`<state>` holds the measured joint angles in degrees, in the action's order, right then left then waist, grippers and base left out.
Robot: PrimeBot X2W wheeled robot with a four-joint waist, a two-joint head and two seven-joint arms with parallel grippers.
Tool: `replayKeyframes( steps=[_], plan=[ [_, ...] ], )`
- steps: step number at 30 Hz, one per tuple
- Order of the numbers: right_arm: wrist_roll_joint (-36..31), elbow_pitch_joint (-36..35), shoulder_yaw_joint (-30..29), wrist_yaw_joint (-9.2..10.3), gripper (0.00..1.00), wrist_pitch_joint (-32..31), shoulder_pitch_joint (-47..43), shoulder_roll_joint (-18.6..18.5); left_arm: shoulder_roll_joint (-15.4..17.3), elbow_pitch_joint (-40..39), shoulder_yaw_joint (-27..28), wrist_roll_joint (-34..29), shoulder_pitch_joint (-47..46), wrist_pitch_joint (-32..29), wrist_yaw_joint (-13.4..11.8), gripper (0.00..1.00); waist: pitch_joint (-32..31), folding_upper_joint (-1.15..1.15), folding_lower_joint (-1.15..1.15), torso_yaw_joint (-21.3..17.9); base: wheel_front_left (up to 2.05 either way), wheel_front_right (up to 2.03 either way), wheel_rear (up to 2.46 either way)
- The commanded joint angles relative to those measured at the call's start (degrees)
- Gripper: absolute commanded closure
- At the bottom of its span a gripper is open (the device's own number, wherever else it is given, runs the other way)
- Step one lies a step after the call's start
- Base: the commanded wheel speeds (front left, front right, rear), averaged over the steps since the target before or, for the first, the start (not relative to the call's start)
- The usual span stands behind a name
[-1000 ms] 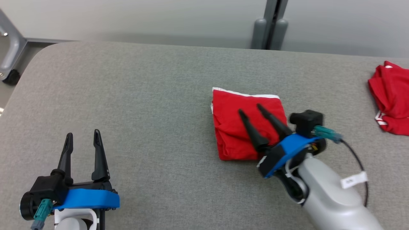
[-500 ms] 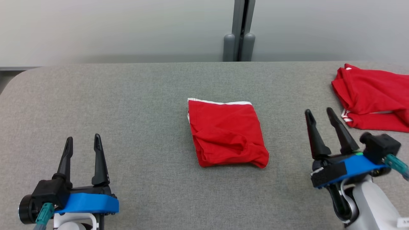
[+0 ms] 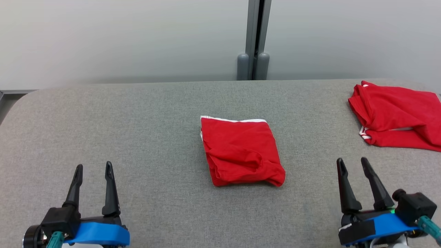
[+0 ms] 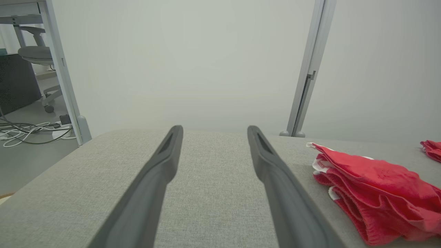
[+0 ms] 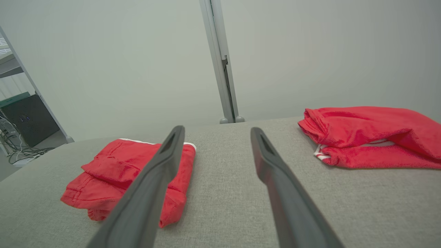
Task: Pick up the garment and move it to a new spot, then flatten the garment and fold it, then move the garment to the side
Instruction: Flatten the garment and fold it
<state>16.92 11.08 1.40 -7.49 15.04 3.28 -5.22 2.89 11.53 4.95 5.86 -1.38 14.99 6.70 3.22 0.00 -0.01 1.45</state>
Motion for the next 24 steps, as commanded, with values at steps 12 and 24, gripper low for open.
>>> replayKeyframes(
  steps=[12,24],
  plan=[
    [-2.5,0.2,-0.6,-0.01,0.00,0.2,-3.0,1.8,0.0,0.7,-0.1,-1.9,2.0,0.2,0.2,0.00,-1.1,0.00,0.01,-0.2,0.00,0.00,0.00],
    [-3.0,0.7,-1.0,-0.01,0.00,0.2,-2.9,2.1,0.0,1.0,0.1,-2.2,1.5,0.2,0.4,0.00,-0.9,0.00,0.01,-0.1,0.00,0.00,0.00]
  ],
)
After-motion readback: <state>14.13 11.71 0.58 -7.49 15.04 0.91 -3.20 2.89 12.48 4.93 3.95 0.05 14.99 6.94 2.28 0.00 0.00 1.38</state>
